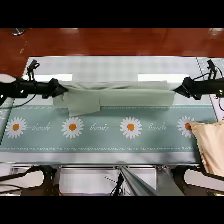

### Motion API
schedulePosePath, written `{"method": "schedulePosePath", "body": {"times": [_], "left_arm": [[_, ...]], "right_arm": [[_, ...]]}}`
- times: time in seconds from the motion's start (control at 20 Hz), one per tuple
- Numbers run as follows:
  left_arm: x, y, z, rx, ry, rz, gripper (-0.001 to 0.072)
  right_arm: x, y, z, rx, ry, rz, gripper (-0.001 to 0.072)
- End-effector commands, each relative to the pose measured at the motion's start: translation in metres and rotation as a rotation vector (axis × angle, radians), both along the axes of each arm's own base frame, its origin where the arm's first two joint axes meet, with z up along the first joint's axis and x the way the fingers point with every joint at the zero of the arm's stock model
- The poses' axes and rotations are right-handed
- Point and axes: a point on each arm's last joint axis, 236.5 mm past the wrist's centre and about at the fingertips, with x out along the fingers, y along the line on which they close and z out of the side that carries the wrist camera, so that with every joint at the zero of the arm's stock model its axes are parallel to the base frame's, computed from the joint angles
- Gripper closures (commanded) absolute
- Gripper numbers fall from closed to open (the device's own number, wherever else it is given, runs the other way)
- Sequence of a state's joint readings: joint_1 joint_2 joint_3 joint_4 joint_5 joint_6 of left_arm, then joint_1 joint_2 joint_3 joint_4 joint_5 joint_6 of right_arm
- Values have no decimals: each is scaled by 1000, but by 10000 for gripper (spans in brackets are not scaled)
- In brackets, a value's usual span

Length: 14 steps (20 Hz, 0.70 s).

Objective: Fold the shirts.

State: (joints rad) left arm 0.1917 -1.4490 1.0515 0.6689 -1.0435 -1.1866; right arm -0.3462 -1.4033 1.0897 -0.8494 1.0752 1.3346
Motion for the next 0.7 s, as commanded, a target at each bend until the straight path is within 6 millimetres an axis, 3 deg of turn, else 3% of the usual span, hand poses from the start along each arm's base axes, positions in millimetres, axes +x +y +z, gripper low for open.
{"method": "schedulePosePath", "body": {"times": [0.0, 0.25, 0.6, 0.65], "left_arm": [[48, -4, -16, -19, 30, 33, 686], [92, -2, -21, -49, 44, 77, 686], [114, 1, -29, -47, 28, 78, 686], [113, 1, -33, -48, 35, 79, 672]], "right_arm": [[45, 10, -21, 23, -12, -8, 692], [90, 16, -37, 43, 0, -41, 691], [94, -5, -46, -36, 32, -84, 691], [96, -5, -46, -45, 22, -77, 585]]}}
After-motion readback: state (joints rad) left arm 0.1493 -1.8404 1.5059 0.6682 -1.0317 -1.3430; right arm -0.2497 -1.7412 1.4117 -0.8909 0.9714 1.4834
